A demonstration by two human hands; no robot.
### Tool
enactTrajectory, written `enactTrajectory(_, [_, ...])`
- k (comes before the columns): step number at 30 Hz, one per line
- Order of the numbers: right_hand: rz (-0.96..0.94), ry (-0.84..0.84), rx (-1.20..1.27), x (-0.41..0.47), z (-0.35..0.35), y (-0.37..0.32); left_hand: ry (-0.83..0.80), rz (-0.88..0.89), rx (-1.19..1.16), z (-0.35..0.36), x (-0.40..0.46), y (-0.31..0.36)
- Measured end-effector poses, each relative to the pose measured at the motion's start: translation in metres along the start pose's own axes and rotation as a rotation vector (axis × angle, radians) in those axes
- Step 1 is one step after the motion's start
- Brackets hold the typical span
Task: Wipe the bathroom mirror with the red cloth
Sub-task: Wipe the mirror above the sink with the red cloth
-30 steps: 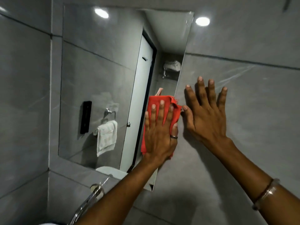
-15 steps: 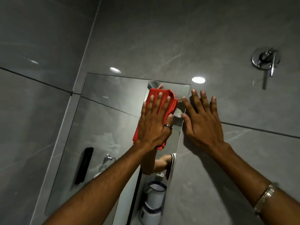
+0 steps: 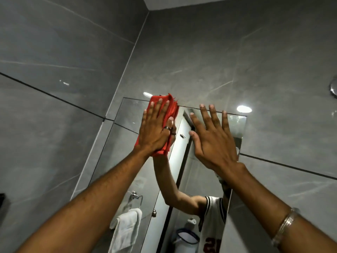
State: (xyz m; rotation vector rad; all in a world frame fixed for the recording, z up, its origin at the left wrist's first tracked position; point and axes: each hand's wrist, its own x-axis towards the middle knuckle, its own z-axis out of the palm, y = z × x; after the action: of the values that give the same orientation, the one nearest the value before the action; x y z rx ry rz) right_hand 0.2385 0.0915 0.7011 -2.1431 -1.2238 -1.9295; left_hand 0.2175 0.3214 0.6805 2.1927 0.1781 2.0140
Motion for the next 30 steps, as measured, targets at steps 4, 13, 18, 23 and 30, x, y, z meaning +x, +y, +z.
enactTrajectory(4, [-0.042,0.039,0.027,0.01,0.023,-0.026,0.041,-0.125,-0.02,-0.013,0.009,-0.05])
enactTrajectory(13, [-0.098,0.099,0.034,-0.026,0.048,-0.048,0.082,-0.424,-0.113,-0.02,-0.025,-0.099])
enactTrajectory(18, [-0.071,0.059,0.073,-0.073,0.04,-0.048,0.101,-0.428,-0.15,-0.014,-0.075,-0.083])
enactTrajectory(23, [-0.028,-0.055,0.116,-0.112,0.025,-0.053,0.055,-0.23,-0.116,0.006,-0.143,-0.036])
enactTrajectory(30, [0.136,-0.189,0.269,-0.165,-0.014,-0.058,-0.157,-0.088,-0.314,0.014,-0.24,0.07])
